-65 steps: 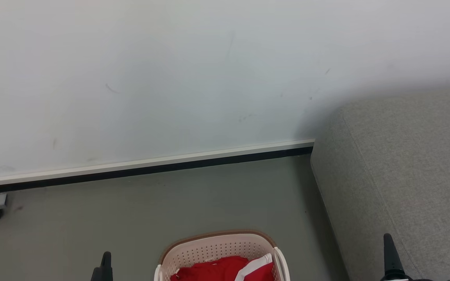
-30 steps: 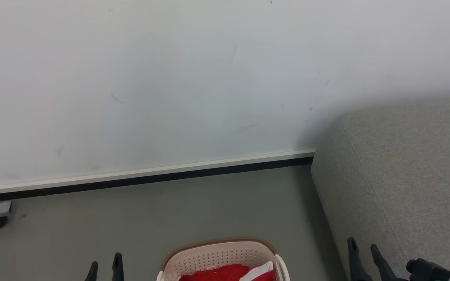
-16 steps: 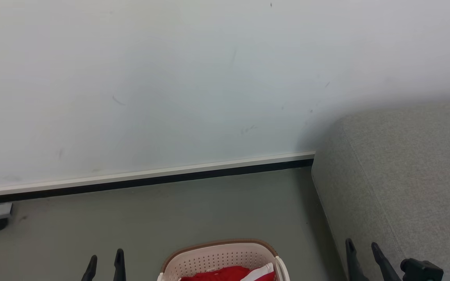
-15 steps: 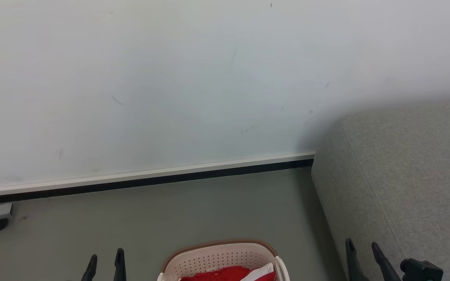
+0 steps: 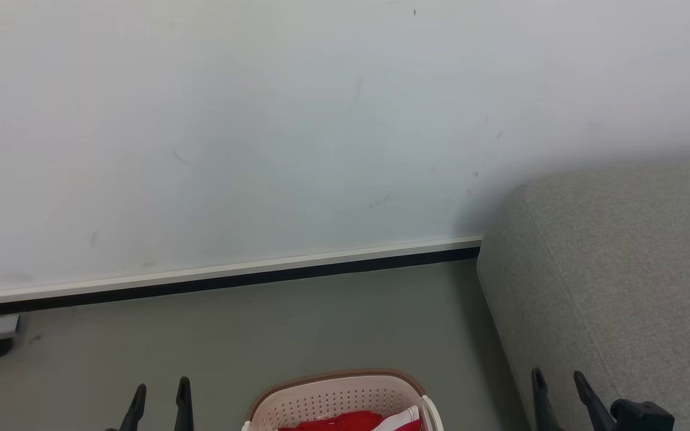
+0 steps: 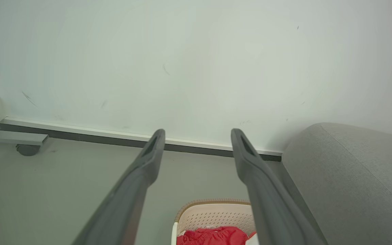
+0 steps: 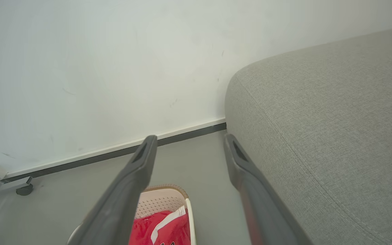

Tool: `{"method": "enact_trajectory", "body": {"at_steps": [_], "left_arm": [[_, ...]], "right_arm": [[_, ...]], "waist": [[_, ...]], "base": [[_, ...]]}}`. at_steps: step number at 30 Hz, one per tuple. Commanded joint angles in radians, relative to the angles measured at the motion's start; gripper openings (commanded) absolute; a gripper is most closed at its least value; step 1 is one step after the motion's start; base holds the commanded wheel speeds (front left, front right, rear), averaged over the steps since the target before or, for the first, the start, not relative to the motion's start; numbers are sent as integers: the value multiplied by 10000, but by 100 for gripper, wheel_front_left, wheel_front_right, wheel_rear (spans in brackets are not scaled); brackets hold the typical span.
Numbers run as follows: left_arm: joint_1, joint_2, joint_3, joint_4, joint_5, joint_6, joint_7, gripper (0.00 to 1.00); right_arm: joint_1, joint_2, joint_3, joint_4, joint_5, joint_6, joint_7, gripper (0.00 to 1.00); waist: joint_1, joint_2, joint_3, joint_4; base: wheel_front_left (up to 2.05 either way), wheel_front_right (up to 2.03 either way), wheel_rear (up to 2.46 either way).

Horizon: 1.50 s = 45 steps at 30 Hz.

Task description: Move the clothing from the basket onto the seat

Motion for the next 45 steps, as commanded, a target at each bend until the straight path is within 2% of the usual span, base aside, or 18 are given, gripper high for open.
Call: {"method": "enact_trajectory", "body": {"at_steps": [1,11,21,27,45], "left_arm": [[94,31,25,-23,203,65,-99,100],[123,31,57,431,328,362,-310,100],[-73,123,64,714,522,-267,-384,100],[-140,139,205,754,521,-462,-384,100],[67,52,232,798,495,-490,-384,100]], "right_arm": [[4,-39,22,-46,-222,7,-94,100],[93,-38,178,-113,-894,7,-129,100],[76,-38,255,-74,-1067,7,-174,100],[49,-36,272,-50,-1040,7,-183,100],[2,-36,380,-8,-992,7,-244,100]], "waist": [[0,0,-16,-6],[0,0,-93,-36],[0,0,-75,-7],[0,0,-62,1],[0,0,-90,-84]], "base": [[0,0,0],[0,0,0],[0,0,0],[0,0,0],[0,0,0]]}}
